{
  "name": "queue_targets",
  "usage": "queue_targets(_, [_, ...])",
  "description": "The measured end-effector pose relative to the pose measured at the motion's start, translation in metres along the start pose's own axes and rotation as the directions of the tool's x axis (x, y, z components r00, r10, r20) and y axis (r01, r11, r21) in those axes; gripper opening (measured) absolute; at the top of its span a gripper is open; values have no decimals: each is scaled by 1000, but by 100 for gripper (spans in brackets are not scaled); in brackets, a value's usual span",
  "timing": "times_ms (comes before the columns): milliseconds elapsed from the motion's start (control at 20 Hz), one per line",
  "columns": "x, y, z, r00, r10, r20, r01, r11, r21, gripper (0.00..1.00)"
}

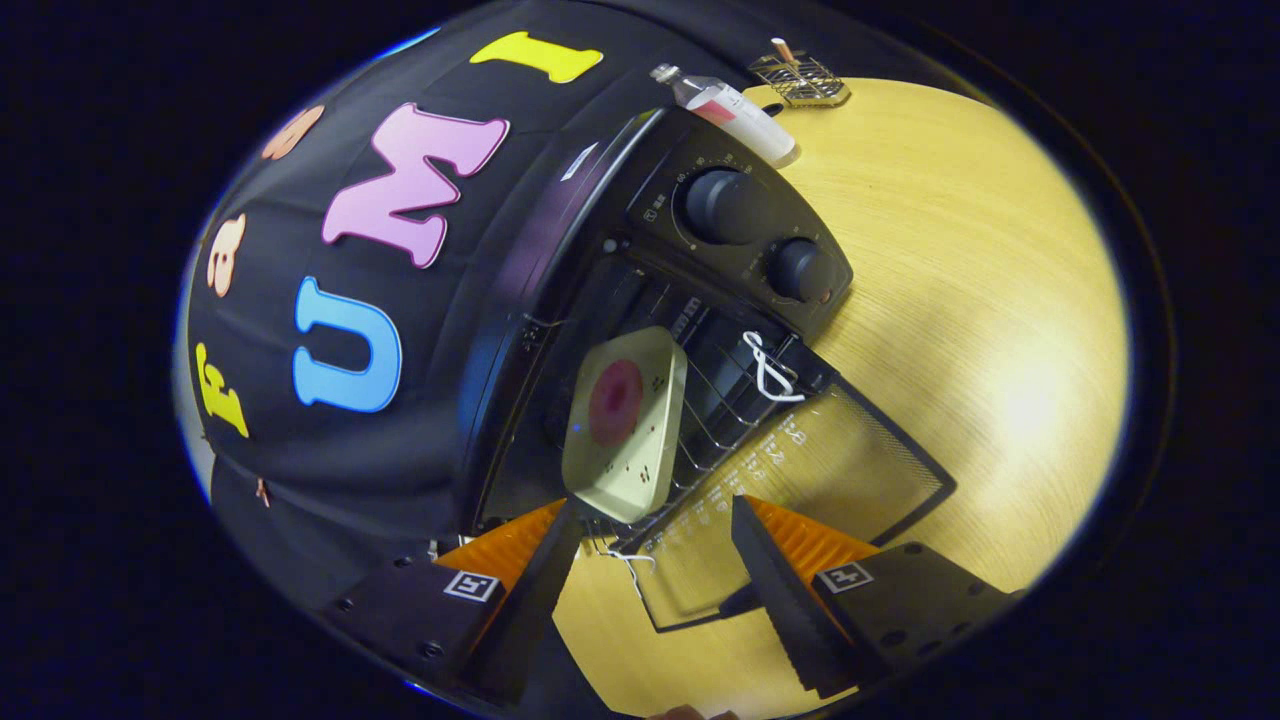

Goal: Open the toaster oven, put the food inside, and close the toaster oven door.

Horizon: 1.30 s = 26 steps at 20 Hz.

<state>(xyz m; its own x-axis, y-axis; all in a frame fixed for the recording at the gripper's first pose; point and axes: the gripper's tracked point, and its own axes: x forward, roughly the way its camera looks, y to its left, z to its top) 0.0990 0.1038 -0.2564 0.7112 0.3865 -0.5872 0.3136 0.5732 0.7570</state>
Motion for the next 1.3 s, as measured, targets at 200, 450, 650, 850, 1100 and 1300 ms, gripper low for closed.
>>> queue_targets(200, [-30, -9, -21, 999, -46, -23, 39, 972, -230, 99])
queue_targets(450, [-46, -35, -55, 989, -137, -56, 83, 828, -555, 99])
queue_targets(650, [-41, -67, -85, 972, -228, -61, 127, 722, -680, 99])
queue_targets(850, [-23, -102, -93, 943, -333, -16, 193, 585, -788, 99])
queue_targets(1100, [3, -111, -85, 925, -374, 71, 269, 510, -817, 100])
queue_targets(1300, [18, -105, -84, 927, -365, 91, 278, 502, -819, 100])
